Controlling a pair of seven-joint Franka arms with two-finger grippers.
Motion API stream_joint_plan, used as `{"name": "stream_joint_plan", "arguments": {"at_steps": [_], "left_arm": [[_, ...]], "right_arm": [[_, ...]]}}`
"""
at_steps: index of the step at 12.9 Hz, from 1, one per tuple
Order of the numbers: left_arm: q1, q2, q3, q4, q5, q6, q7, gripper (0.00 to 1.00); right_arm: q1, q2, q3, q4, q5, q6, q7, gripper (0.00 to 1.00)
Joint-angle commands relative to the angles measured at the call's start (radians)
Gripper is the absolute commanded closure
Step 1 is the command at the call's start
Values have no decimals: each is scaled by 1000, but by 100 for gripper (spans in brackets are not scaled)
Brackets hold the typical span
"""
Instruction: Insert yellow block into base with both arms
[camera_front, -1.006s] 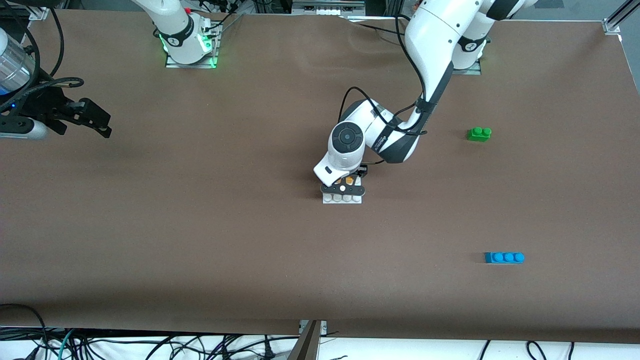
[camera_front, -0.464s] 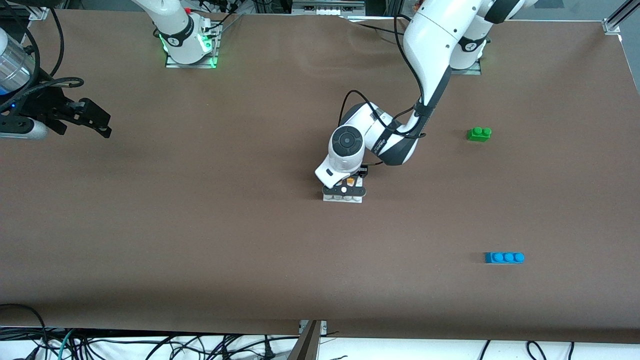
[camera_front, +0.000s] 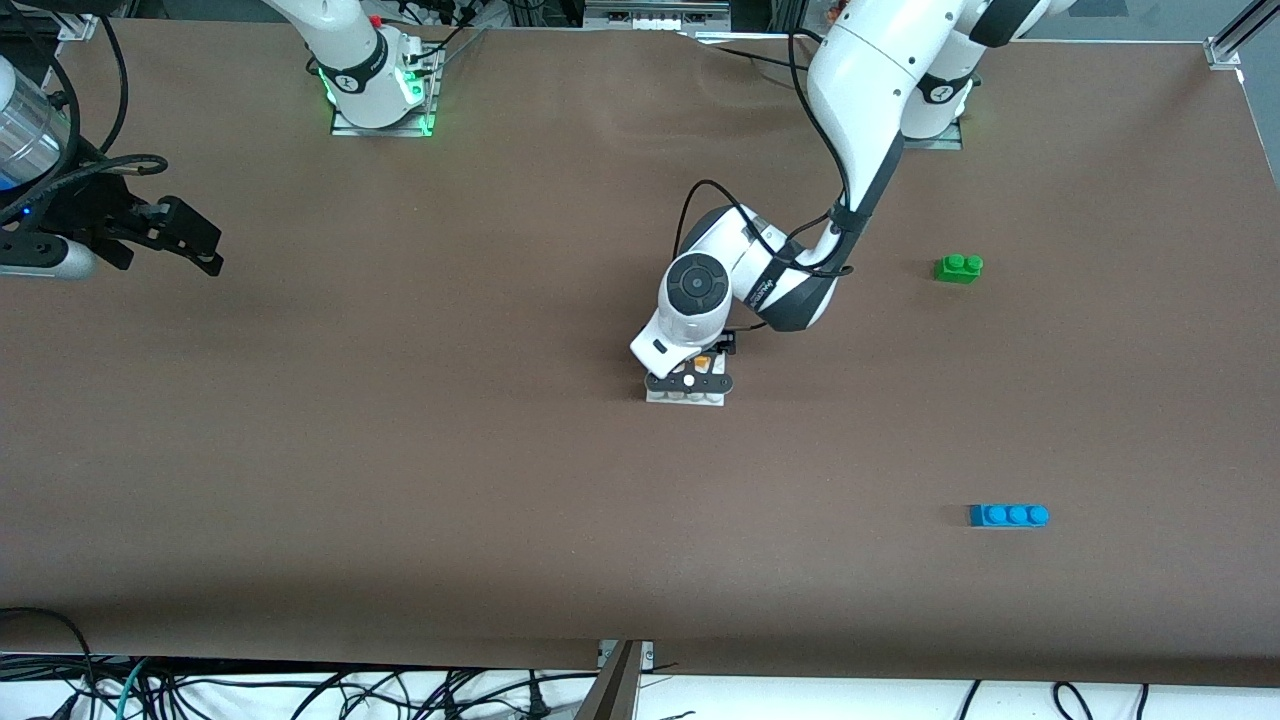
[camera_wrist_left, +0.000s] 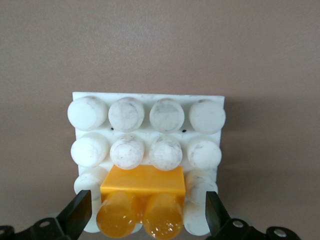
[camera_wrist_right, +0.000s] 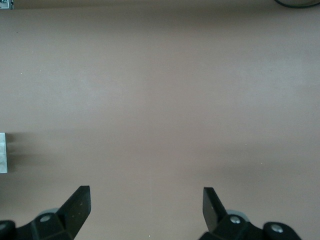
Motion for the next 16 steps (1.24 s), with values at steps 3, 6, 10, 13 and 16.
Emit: {"name": "stream_joint_plan", "arguments": {"at_steps": [3, 6, 10, 13, 16], "left_arm": [[29, -80, 10, 53, -22, -106, 12, 0], [65, -197, 10, 61, -19, -152, 12, 0], [186, -346, 10, 50, -91, -201, 14, 0], [274, -451, 10, 39, -85, -272, 64, 0], [393, -541, 10, 27, -84, -387, 301, 0]], "right_arm": [[1, 1, -2, 15, 8, -4, -11, 1], [1, 1, -4, 15, 10, -4, -11, 1], [1, 1, -4, 15, 10, -4, -11, 1], [1, 1, -4, 15, 10, -4, -11, 1], [1, 1, -4, 15, 10, -4, -11, 1]]}}
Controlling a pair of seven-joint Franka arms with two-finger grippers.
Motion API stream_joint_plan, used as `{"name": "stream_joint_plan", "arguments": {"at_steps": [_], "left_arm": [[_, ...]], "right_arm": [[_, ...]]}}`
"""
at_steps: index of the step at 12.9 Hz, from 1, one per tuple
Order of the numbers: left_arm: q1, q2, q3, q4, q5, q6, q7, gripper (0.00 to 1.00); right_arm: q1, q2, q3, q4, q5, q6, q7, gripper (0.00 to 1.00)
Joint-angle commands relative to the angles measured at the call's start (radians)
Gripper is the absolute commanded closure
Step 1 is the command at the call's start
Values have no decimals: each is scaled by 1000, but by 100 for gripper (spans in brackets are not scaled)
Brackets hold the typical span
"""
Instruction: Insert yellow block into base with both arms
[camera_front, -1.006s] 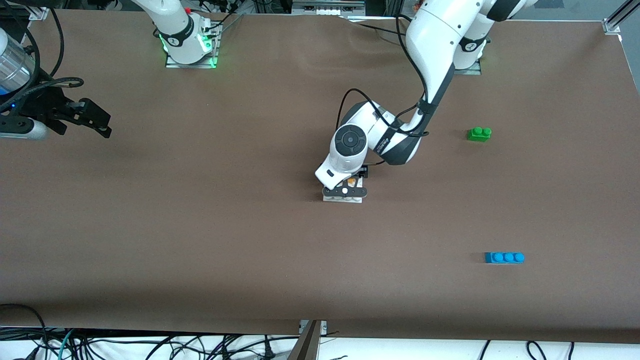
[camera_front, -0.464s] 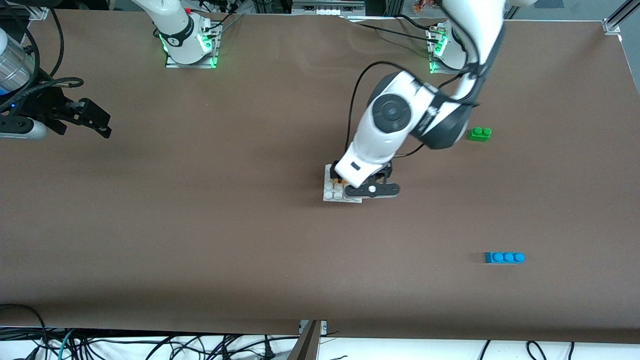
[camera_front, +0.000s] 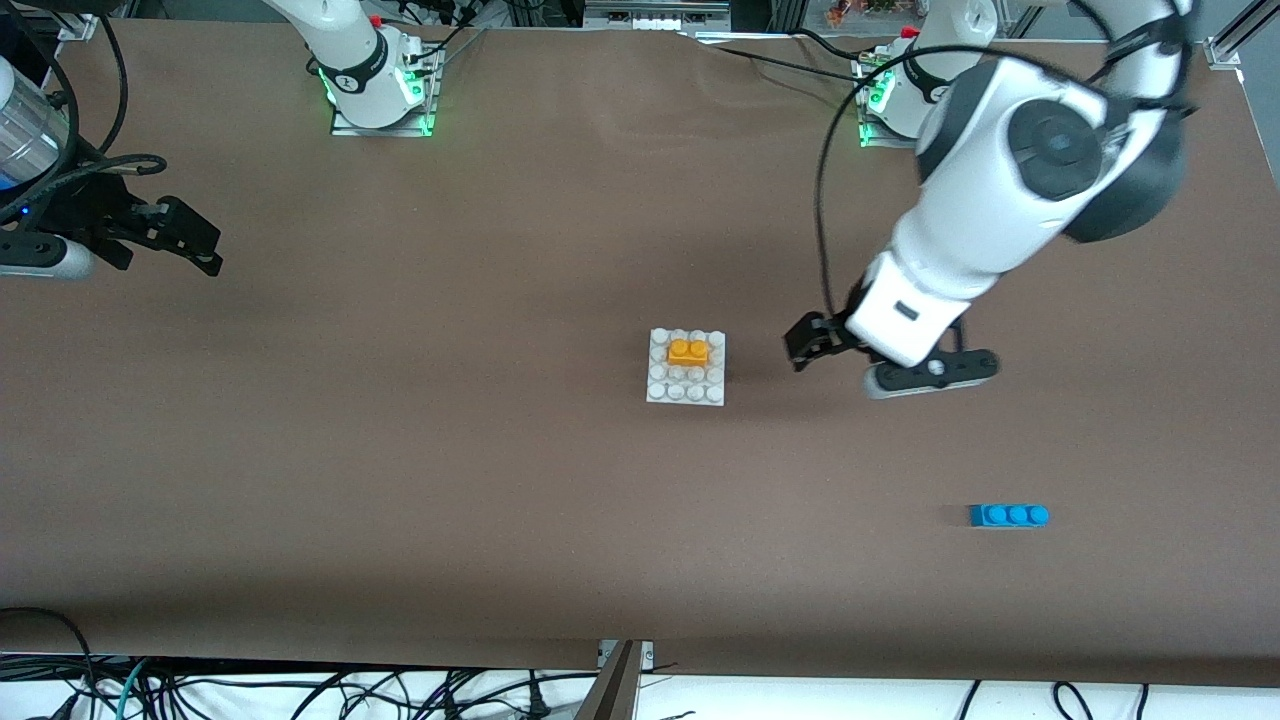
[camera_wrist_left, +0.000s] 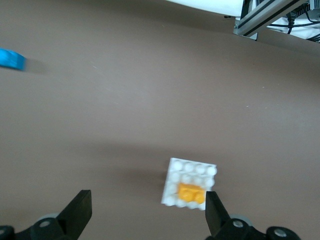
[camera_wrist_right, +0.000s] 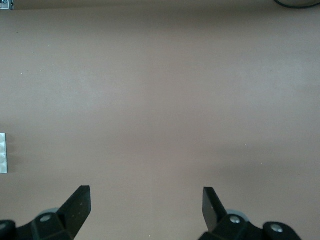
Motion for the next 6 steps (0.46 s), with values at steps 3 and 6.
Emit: {"name": "stream_joint_plan", "arguments": {"at_steps": [3, 6], "left_arm": [[204, -125, -9, -54, -20, -148, 332, 0], [256, -190, 5, -114, -14, -197, 395, 0]], "right_arm": [[1, 1, -4, 13, 10, -4, -11, 1], [1, 1, -4, 13, 10, -4, -11, 1]]}}
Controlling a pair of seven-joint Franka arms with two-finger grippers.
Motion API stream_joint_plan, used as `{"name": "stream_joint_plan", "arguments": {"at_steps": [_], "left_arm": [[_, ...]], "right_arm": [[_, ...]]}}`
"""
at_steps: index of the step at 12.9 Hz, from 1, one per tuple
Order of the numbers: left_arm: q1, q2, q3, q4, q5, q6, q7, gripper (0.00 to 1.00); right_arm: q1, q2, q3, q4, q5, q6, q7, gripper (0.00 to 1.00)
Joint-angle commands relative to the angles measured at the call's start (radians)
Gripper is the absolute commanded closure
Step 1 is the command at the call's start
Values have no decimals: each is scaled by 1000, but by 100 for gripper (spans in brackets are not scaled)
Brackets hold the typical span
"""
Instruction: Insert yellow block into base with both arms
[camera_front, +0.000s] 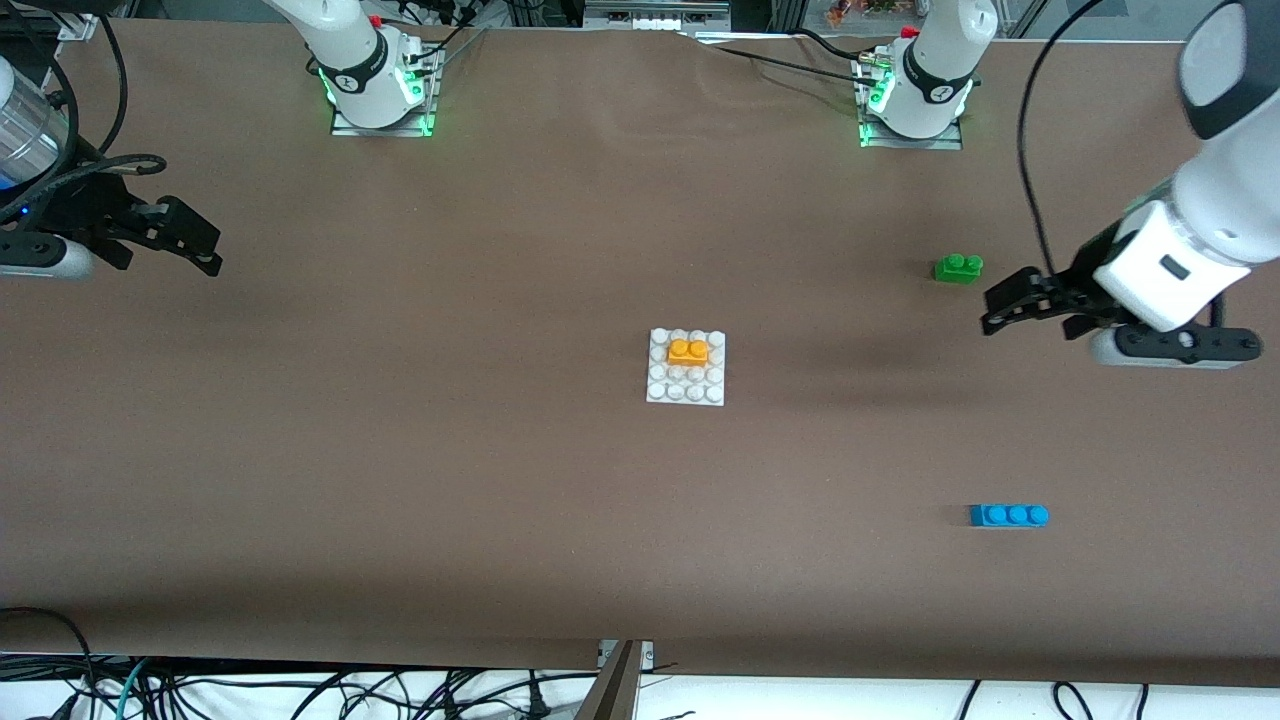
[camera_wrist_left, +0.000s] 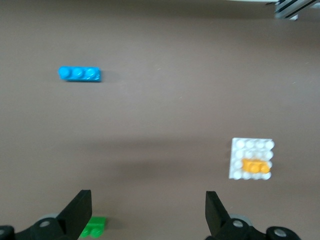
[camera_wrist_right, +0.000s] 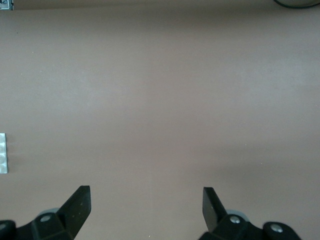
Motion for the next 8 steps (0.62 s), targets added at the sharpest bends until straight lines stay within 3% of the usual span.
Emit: {"name": "stream_joint_plan", "arguments": {"at_steps": [1, 4, 8], "left_arm": [[16, -83, -1, -91, 5, -36, 32, 0], [14, -109, 58, -90, 2, -59, 46, 0], [14, -114, 62, -76, 78, -89, 210, 0]], "right_arm": [[1, 1, -3, 13, 10, -4, -11, 1], [1, 1, -3, 13, 10, -4, -11, 1], [1, 1, -3, 13, 10, -5, -11, 1]]}}
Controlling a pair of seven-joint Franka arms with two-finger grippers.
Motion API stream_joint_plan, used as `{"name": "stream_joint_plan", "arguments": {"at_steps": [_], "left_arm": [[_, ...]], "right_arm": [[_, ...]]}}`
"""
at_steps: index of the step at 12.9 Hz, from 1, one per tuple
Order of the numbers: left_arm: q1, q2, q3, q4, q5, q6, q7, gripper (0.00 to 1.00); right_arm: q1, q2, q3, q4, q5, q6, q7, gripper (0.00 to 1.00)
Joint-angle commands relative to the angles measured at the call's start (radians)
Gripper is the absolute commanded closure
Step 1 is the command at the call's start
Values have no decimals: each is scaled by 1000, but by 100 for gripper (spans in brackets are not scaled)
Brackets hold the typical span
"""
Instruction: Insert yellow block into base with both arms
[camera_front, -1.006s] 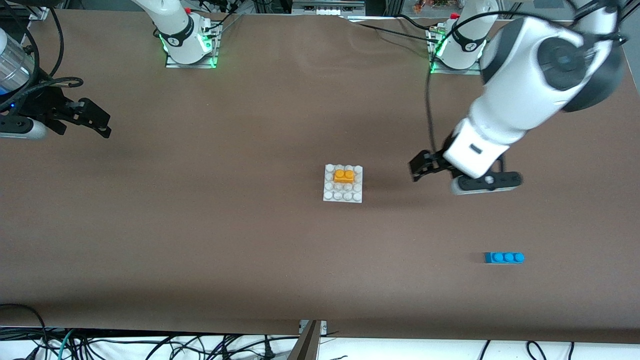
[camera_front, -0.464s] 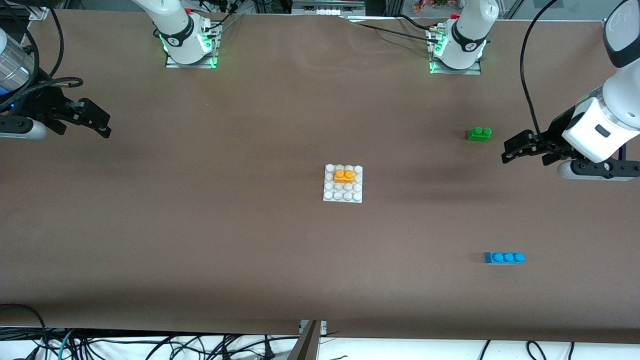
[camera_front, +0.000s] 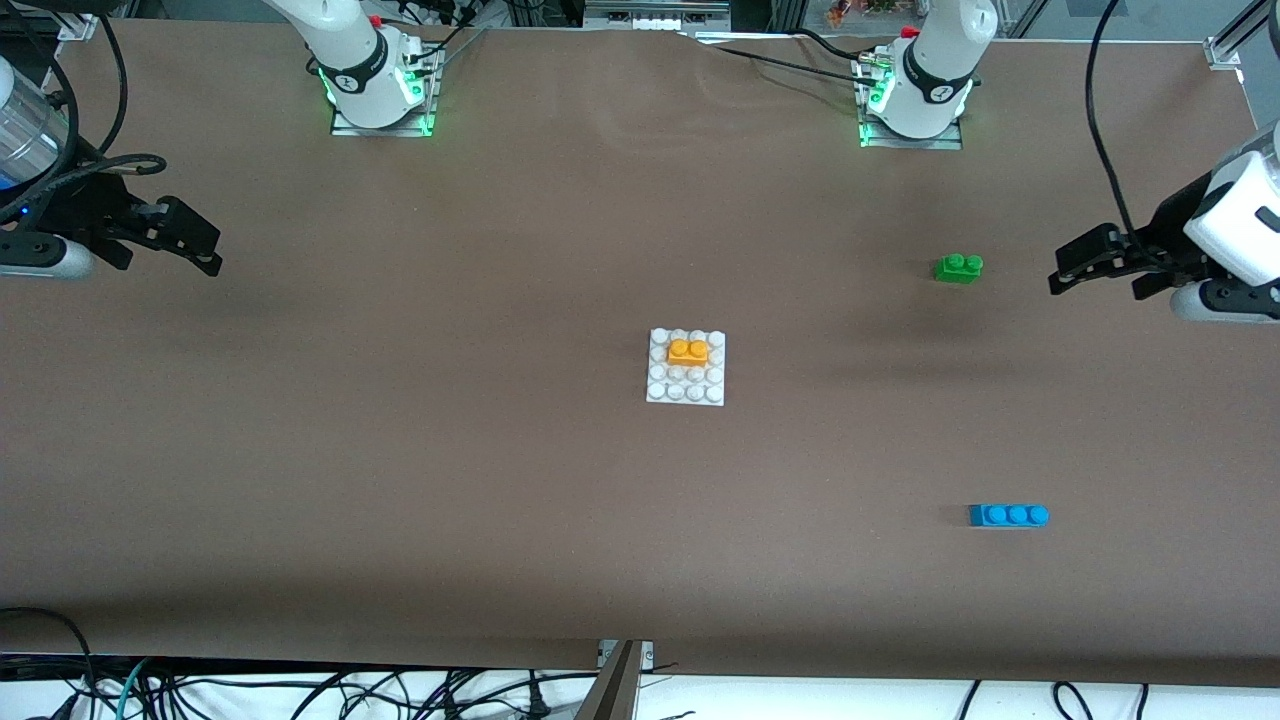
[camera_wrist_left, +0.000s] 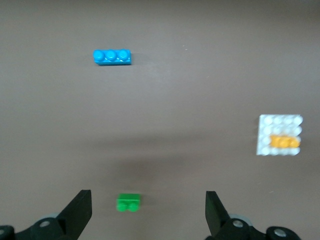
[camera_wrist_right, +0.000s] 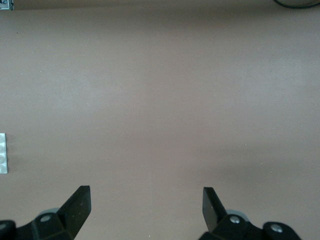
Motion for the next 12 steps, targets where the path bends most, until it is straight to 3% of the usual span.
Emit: {"name": "stream_joint_plan", "arguments": {"at_steps": [1, 12], "left_arm": [[-1, -17, -2, -16, 31, -30, 59, 0], [14, 3, 1, -1, 33, -40, -23, 0]], "right_arm": [[1, 1, -3, 13, 10, -5, -10, 1], [2, -1, 0, 13, 11, -3, -8, 1]]}}
